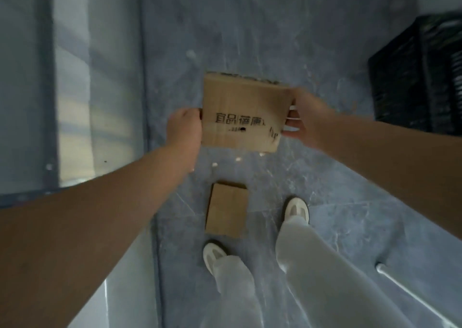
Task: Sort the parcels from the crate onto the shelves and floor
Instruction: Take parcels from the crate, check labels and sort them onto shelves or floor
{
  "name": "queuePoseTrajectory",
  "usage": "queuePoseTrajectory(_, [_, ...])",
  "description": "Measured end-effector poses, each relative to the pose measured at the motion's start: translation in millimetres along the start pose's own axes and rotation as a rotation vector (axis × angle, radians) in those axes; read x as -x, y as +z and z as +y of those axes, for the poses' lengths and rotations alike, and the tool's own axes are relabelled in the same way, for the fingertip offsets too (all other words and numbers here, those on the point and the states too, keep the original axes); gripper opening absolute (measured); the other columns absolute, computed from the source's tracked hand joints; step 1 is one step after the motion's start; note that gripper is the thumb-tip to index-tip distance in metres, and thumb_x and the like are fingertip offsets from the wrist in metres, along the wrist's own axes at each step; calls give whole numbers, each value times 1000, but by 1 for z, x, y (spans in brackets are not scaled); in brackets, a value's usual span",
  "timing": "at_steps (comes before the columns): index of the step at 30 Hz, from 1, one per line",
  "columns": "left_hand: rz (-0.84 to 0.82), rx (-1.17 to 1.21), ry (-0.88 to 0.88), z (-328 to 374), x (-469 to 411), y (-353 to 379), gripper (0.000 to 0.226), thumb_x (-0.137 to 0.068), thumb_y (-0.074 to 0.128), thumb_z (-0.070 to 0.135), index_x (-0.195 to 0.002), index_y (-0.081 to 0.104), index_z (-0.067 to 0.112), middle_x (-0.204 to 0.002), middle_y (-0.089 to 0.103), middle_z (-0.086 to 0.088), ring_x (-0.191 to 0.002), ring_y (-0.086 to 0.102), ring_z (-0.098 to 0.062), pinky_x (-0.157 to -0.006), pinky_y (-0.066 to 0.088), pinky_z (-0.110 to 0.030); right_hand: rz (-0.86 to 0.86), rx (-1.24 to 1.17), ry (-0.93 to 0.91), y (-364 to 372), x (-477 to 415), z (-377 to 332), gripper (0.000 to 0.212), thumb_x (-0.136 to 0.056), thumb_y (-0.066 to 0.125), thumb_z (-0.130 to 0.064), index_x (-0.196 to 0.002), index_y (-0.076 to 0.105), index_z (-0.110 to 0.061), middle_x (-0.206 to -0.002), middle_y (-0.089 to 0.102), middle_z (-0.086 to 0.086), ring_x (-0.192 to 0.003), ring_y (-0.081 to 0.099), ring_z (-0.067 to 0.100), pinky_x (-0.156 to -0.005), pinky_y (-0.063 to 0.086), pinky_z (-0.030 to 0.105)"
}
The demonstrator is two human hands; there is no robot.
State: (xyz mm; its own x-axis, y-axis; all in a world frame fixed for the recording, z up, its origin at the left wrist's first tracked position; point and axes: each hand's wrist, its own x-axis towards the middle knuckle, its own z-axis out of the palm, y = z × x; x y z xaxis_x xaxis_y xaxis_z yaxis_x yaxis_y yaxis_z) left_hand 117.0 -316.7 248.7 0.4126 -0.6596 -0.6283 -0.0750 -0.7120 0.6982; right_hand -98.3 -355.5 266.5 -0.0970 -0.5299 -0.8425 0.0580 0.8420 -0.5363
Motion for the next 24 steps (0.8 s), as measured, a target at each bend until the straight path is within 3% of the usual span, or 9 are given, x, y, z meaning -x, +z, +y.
queuePoseTrajectory(2, [17,112,31,63,36,-26,23,-85,50,14,-78,71,7,-95,72,-24,-95,69,-42,-86,55,-58,-8,4,-92,0,58,-55,30,-100,44,-35,-118,58,-17,-105,64,3,-94,64,19,-80,54,37])
queuePoseTrajectory(4, [34,204,100,129,82,-55,20,-84,51,14,-78,70,10,-92,73,-19,-93,70,-38,-88,55,-57,-11,8,-194,1,126,-111,30,-103,39,-39,-110,58,-17,-107,62,5,-92,63,19,-82,54,41])
queuePoseTrajectory(8, [67,318,269,225,182,-118,15,-72,54,28,-74,65,19,-87,72,-12,-89,69,-30,-91,54,-55,-58,28,-364,-2,266,-194,31,-106,36,-38,-106,56,-14,-100,59,6,-89,60,21,-88,53,47])
queuePoseTrajectory(10, [58,363,350,260,228,-147,22,-67,56,37,-77,67,22,-92,74,-12,-94,70,-30,-92,54,-54,-99,30,-422,-6,330,-225,29,-105,41,-35,-100,57,-12,-101,60,9,-90,61,25,-89,53,50])
queuePoseTrajectory(13, [41,391,469,313,298,-189,29,-81,57,37,-93,69,13,-94,75,-10,-93,71,-28,-92,55,-51,-136,5,-536,-9,415,-268,24,-103,47,-34,-96,58,-13,-100,61,10,-89,63,27,-90,54,53])
queuePoseTrajectory(17, [95,429,623,363,363,-234,41,-83,62,49,-96,68,10,-95,76,-7,-93,73,-23,-91,56,-47,-248,7,-658,-10,487,-309,29,-101,49,-36,-114,58,-11,-111,61,13,-103,62,32,-93,52,56])
queuePoseTrajectory(20, [118,482,692,382,398,-249,36,-91,59,48,-95,67,13,-99,75,-6,-97,71,-22,-92,56,-44,-377,71,-726,-16,520,-333,27,-100,51,-36,-111,62,-13,-114,63,13,-108,62,34,-95,51,56])
queuePoseTrajectory(24, [154,537,704,388,440,-244,27,-97,53,42,-93,66,19,-98,73,-5,-91,70,-14,-69,55,-22,-527,217,-811,-31,547,-352,28,-100,52,-35,-112,67,-16,-115,67,11,-106,66,30,-96,52,51])
